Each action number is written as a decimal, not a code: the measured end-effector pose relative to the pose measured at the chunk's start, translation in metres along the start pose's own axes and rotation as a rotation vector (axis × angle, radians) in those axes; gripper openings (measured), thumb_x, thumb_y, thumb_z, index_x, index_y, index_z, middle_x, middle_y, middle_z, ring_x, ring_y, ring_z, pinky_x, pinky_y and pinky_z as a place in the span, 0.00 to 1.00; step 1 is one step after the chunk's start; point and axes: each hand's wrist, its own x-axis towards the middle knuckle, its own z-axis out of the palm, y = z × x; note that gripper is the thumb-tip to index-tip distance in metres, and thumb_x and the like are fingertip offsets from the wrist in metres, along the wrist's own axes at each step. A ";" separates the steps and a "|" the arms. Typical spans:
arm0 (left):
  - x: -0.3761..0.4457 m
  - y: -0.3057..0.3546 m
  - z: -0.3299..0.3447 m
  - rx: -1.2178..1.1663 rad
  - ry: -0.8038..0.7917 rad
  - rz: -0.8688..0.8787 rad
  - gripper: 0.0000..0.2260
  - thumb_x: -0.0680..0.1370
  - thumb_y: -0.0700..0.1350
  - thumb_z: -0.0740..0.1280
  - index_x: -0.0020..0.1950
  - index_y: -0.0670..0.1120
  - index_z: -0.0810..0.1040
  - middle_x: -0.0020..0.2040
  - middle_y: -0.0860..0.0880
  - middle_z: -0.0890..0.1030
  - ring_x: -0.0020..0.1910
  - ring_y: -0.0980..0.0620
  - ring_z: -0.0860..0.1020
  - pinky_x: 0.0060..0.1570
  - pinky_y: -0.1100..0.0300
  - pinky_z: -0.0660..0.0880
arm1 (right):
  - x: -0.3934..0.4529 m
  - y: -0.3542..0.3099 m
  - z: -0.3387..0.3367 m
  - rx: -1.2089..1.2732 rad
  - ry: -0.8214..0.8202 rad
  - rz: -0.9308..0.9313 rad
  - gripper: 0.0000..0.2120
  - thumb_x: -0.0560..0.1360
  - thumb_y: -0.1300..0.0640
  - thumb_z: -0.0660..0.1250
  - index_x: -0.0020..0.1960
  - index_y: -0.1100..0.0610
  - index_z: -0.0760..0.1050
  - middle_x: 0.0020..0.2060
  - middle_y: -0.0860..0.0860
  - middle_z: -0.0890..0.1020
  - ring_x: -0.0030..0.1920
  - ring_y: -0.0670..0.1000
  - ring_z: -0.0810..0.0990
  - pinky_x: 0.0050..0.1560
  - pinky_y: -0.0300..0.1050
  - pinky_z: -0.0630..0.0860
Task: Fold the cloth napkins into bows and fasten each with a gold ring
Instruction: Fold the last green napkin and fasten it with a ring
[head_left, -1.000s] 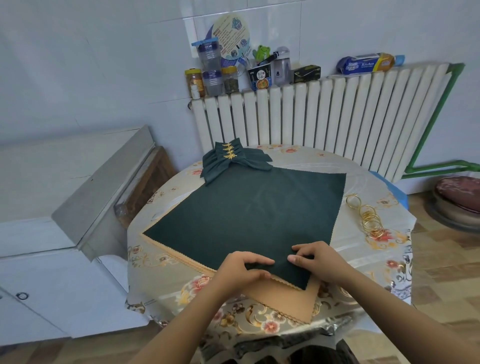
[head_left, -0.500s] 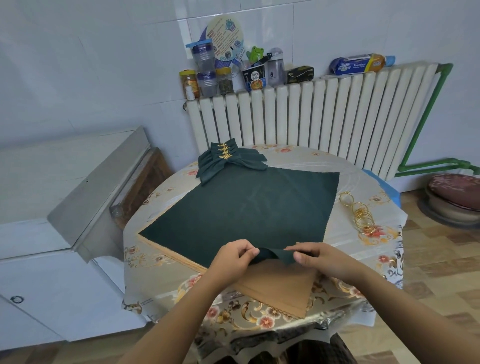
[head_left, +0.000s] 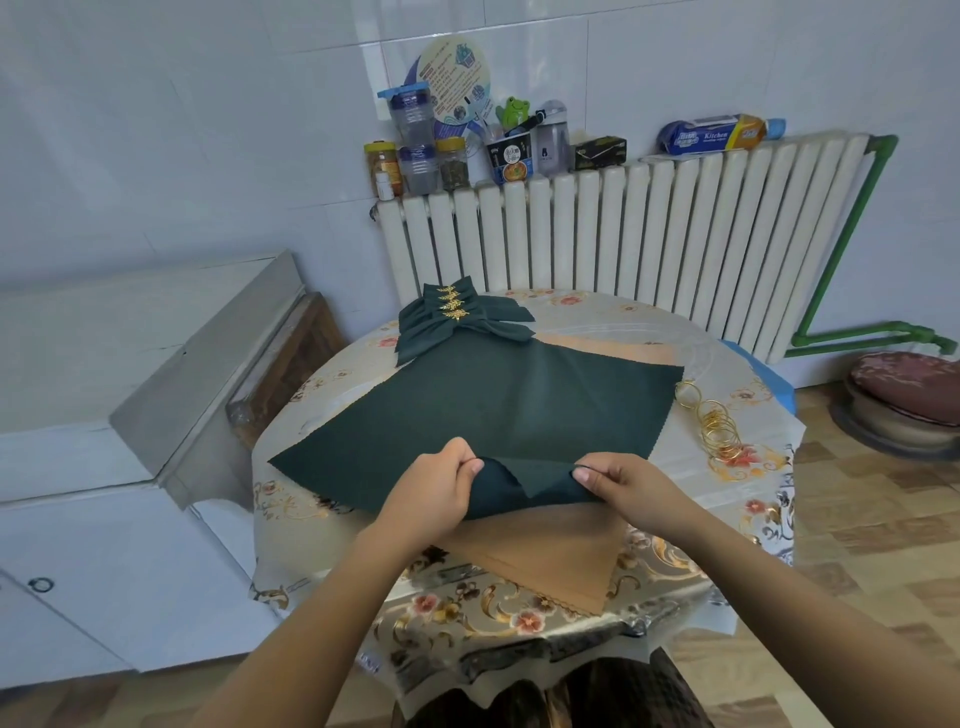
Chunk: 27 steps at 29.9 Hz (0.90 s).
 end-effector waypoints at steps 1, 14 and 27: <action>-0.003 0.000 -0.002 -0.003 -0.007 -0.004 0.10 0.82 0.49 0.55 0.44 0.47 0.67 0.31 0.51 0.71 0.30 0.52 0.69 0.31 0.58 0.64 | -0.001 -0.001 0.001 0.002 -0.002 0.004 0.16 0.81 0.55 0.58 0.41 0.67 0.70 0.37 0.61 0.74 0.36 0.48 0.70 0.36 0.39 0.62; -0.015 0.001 -0.011 -0.046 -0.217 -0.135 0.11 0.82 0.51 0.54 0.44 0.47 0.69 0.39 0.50 0.74 0.37 0.52 0.71 0.37 0.58 0.66 | -0.005 -0.013 0.004 -0.029 0.009 0.039 0.18 0.80 0.53 0.59 0.36 0.63 0.69 0.33 0.57 0.74 0.34 0.47 0.71 0.36 0.40 0.64; 0.079 -0.048 0.018 -0.079 0.023 -0.431 0.11 0.82 0.50 0.56 0.44 0.47 0.71 0.40 0.52 0.76 0.41 0.52 0.74 0.38 0.57 0.70 | 0.102 -0.006 0.000 0.015 0.024 0.348 0.13 0.76 0.45 0.64 0.47 0.54 0.80 0.44 0.48 0.82 0.47 0.47 0.78 0.47 0.42 0.72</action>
